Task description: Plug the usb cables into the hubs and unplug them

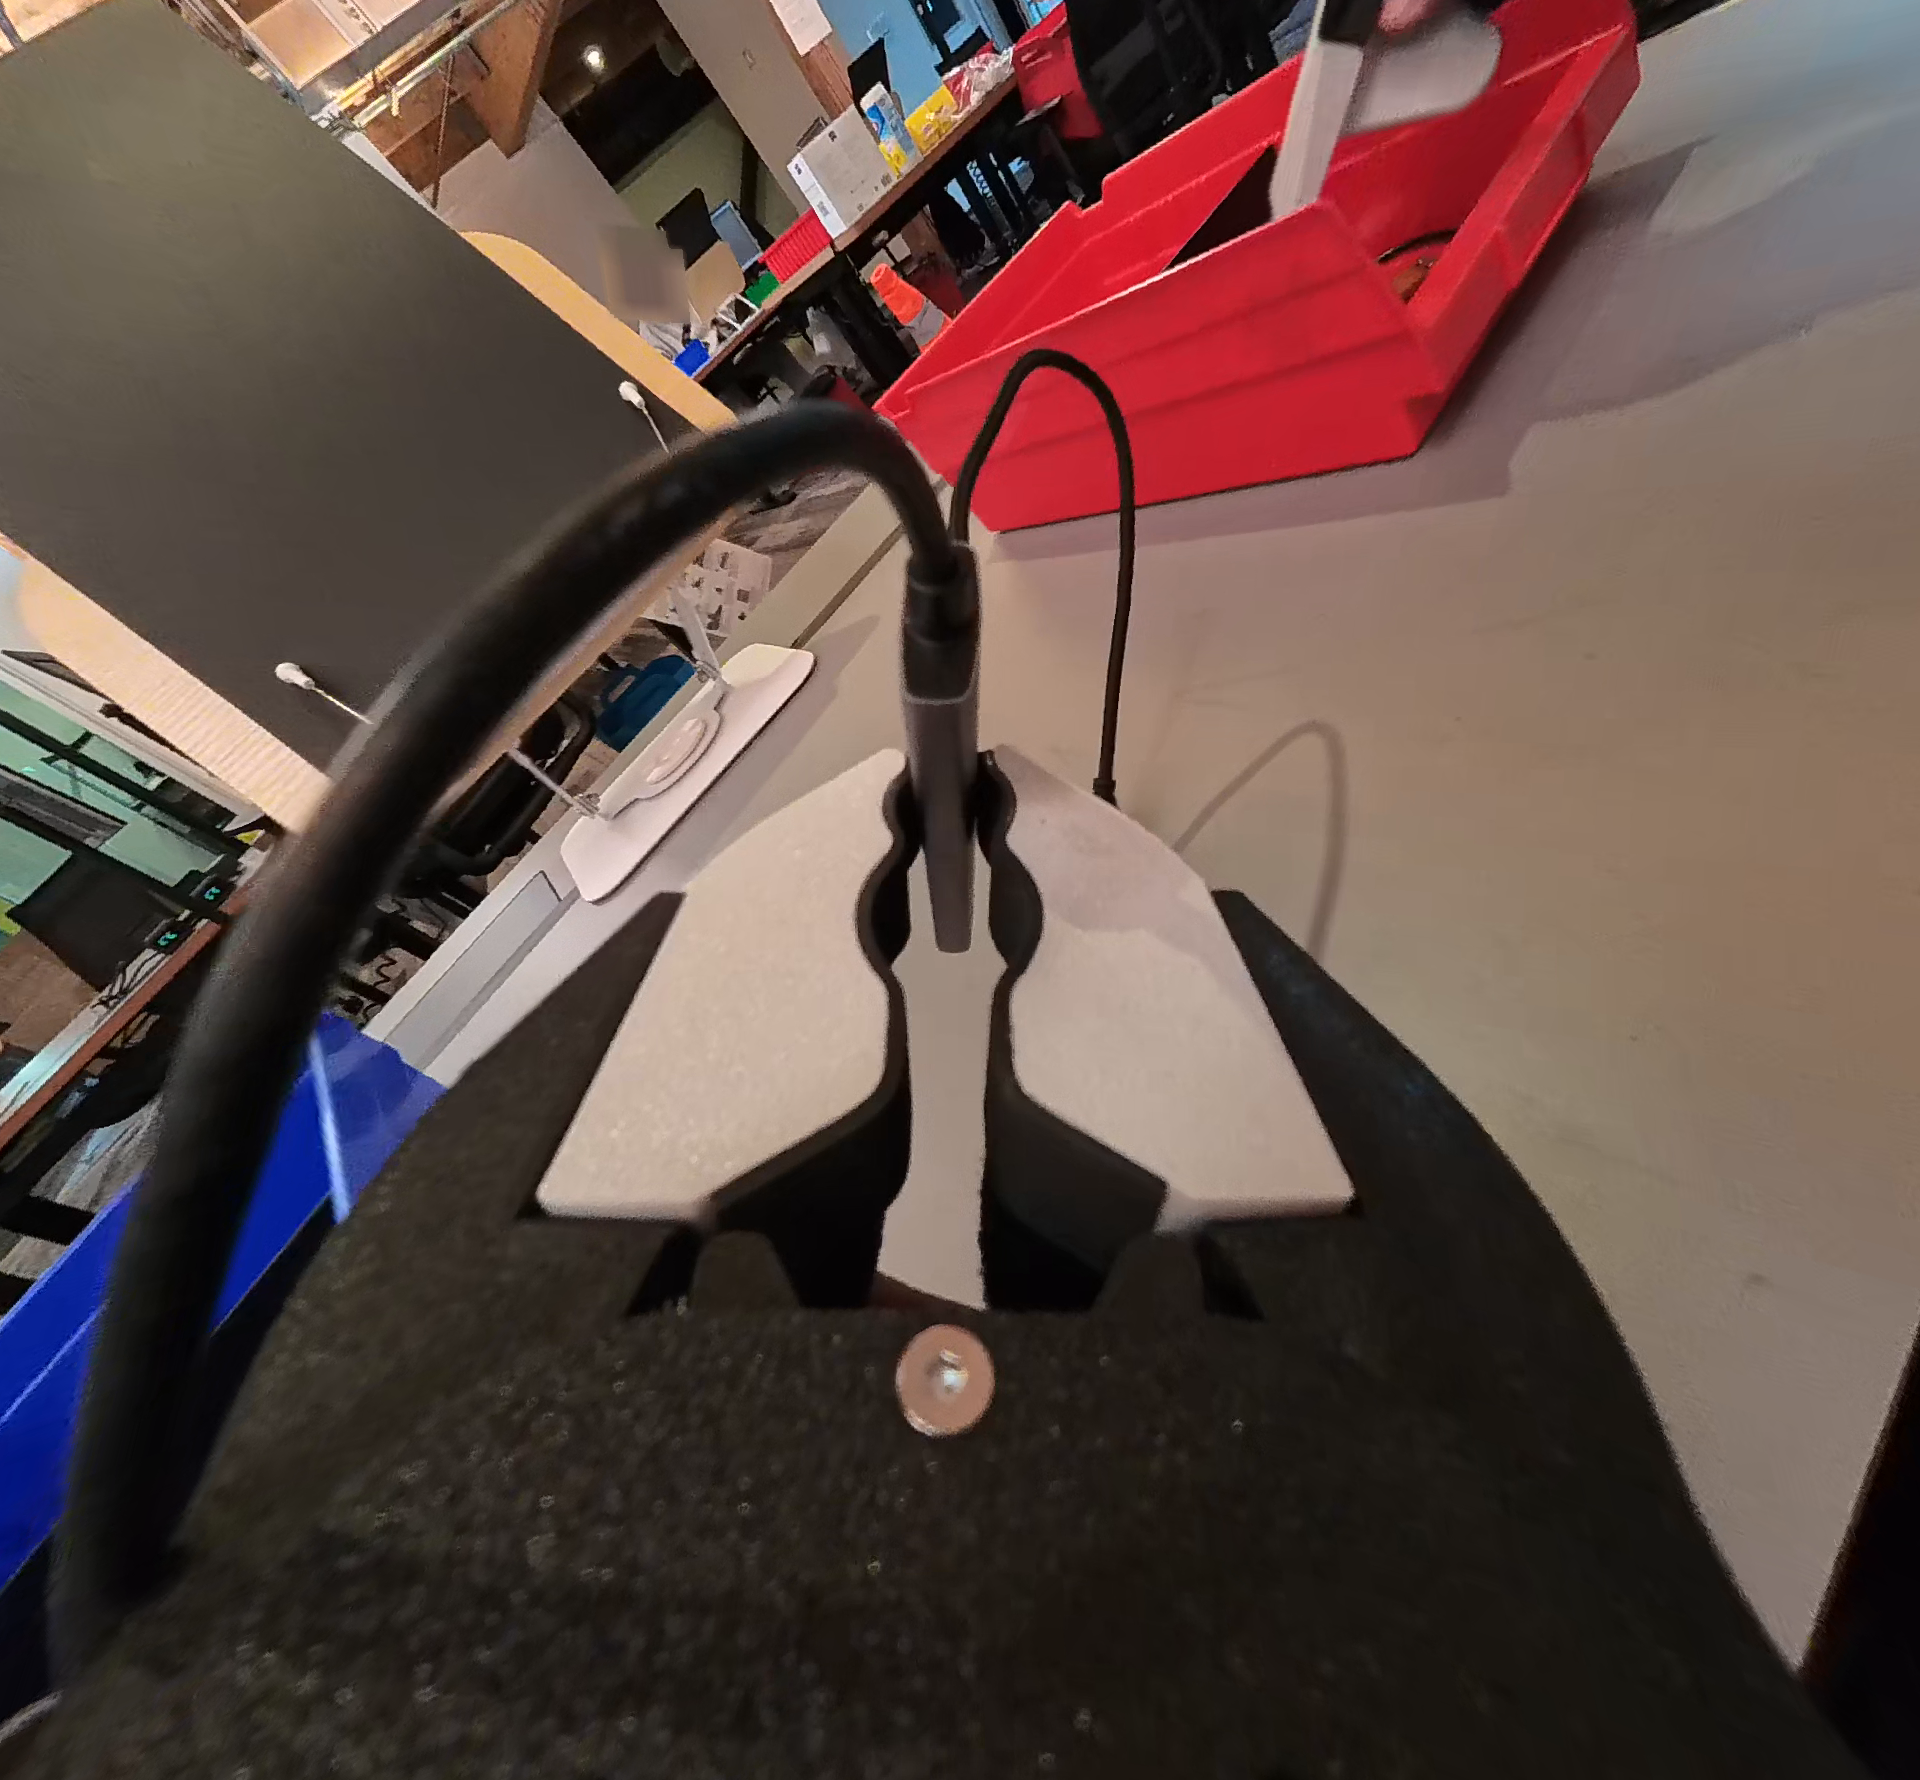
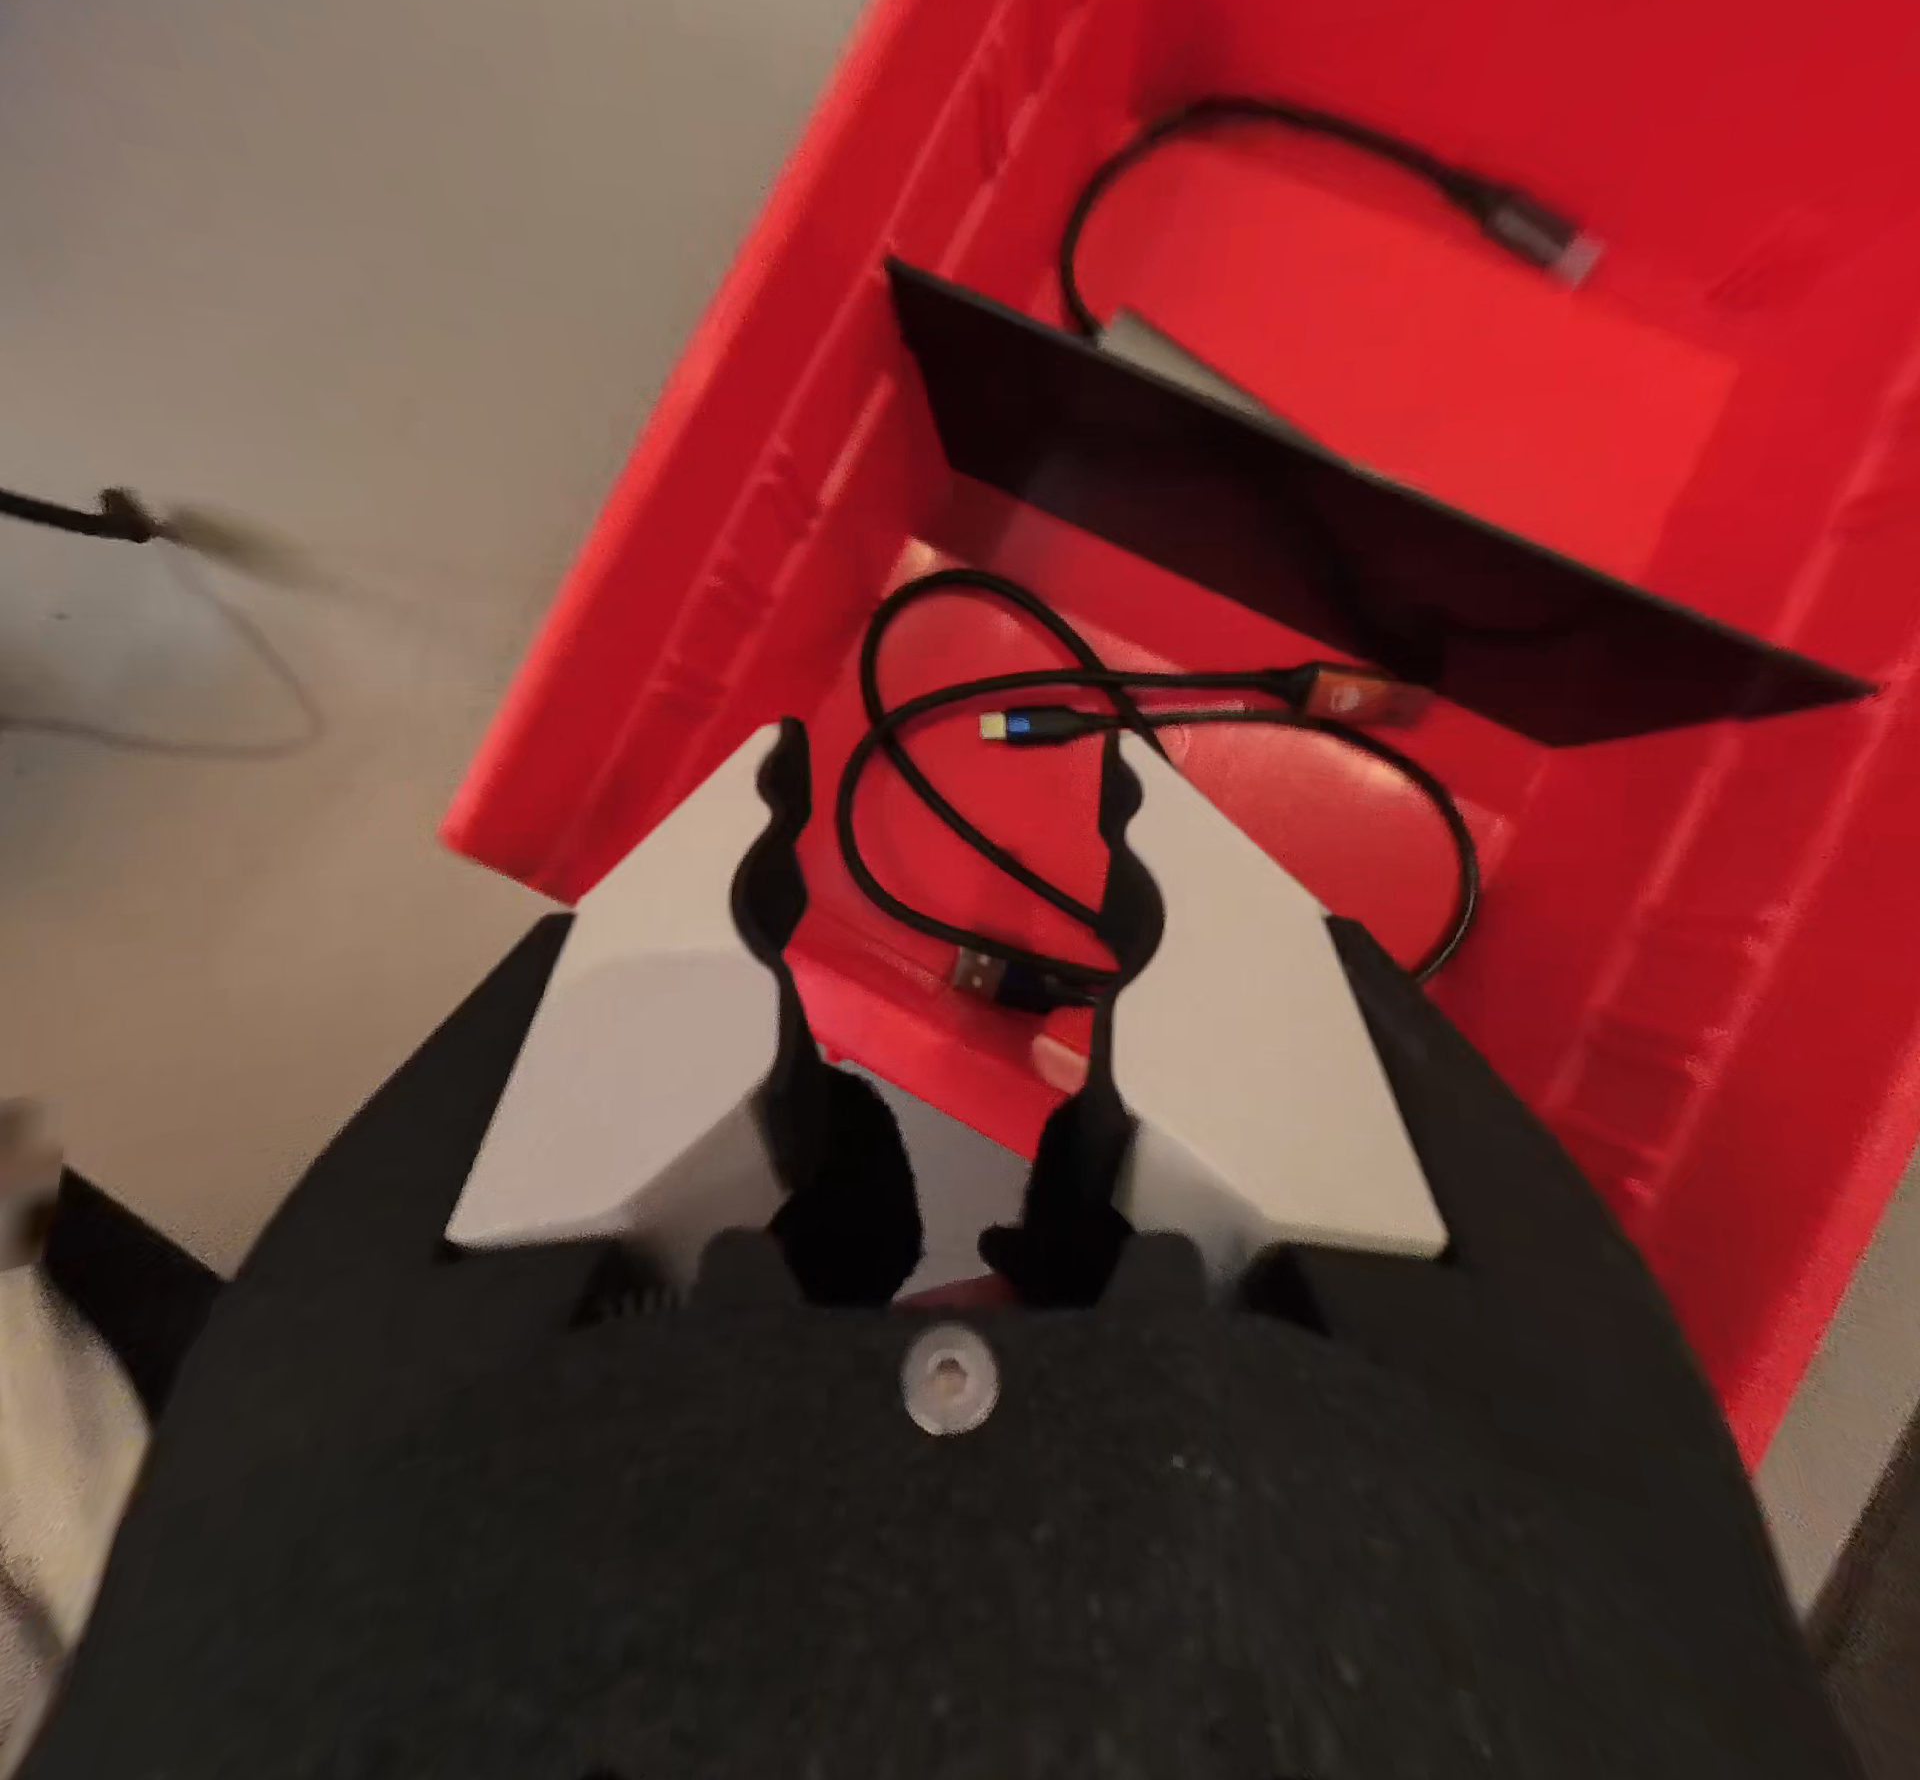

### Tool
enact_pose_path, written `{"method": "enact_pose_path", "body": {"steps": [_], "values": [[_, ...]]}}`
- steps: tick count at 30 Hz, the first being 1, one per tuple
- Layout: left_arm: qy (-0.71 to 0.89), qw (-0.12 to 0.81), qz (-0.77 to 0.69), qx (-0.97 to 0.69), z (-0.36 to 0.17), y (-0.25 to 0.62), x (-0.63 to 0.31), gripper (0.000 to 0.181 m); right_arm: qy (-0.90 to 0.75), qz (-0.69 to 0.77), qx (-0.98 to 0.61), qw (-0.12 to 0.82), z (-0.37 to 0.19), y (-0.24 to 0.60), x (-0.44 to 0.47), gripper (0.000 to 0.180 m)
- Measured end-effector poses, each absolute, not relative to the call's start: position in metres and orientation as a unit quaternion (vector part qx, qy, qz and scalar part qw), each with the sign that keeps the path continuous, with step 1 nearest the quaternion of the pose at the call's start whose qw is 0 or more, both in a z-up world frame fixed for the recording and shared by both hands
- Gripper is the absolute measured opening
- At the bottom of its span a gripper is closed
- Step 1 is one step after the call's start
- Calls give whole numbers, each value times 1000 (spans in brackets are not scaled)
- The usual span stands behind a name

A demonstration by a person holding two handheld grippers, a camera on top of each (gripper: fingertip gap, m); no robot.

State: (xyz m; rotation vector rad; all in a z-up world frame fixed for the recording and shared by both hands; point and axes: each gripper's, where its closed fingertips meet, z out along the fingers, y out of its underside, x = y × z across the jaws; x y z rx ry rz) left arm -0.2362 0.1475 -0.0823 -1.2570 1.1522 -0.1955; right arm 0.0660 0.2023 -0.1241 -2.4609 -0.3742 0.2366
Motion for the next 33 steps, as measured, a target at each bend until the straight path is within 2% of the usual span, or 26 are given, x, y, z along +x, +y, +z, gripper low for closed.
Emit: {"method": "enact_pose_path", "body": {"steps": [4,8,11,16,20,21,33], "values": [[500,650,-114,-561,-81,147,-235,9,-319,159,-832,424,-66,183,-25,47],[490,670,-135,-541,-70,144,-237,9,-467,358,-716,376,-57,101,-151,46],[495,700,-116,-502,-57,137,-238,9,-427,391,-721,380,-76,109,-197,52],[526,736,-66,-422,-45,115,-232,10,-295,560,-671,386,-57,117,-233,42],[540,736,-42,-406,-48,109,-228,10,-301,579,-647,394,-50,110,-238,21],[542,735,-40,-405,-49,109,-227,10,-301,568,-652,402,-52,112,-238,11],[548,696,-24,-464,-72,128,-228,10,-336,467,-681,452,-67,117,-238,11]]}}
